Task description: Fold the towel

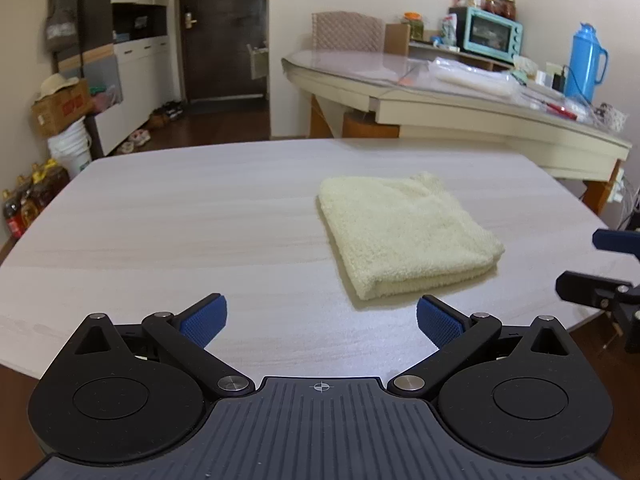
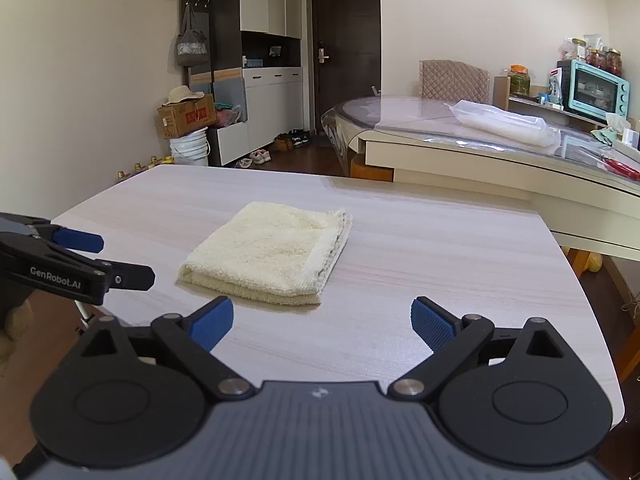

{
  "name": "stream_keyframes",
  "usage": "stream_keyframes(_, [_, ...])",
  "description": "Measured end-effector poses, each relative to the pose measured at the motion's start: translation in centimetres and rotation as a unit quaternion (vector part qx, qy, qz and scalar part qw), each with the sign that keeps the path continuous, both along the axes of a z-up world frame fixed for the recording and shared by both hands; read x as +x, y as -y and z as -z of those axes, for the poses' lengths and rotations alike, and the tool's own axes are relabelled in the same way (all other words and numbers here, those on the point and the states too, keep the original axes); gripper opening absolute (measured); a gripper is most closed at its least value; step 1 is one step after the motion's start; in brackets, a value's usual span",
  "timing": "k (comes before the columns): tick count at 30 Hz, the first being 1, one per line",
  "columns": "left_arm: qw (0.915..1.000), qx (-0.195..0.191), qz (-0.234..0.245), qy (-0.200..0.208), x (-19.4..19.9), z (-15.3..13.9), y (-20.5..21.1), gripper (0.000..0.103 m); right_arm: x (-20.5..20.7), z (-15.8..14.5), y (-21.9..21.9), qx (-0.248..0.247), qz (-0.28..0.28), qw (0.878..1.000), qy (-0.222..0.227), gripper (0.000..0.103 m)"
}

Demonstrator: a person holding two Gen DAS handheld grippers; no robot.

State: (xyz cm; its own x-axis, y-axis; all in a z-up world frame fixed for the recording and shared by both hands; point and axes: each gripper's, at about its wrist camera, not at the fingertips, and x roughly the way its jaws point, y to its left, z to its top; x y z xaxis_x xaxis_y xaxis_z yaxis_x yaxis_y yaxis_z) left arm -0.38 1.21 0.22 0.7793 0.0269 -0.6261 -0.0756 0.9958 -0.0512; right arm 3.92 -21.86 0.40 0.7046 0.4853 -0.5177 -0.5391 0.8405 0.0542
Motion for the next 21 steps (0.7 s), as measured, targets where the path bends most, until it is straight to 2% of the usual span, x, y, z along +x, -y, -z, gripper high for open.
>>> stream_keyframes(5, [0.9998,-0.021,0.0,0.003,0.2,-0.07,-0.13,0.103,-0.03,0.0,-0.23,-0.004,0.0,1.0,0.0,0.097])
stream_keyframes(14, [1.0,-0.005,0.002,0.004,0.56,-0.06,0.43,0.103,-0.06,-0.43,-1.02,-0.013,-0.009,1.0,0.005,0.097])
stream_keyframes(21, [0.9999,-0.011,0.002,0.0,0.72,0.15,0.61,0.103,-0.1,-0.52,-1.02,-0.011,-0.012,1.0,0.003,0.097])
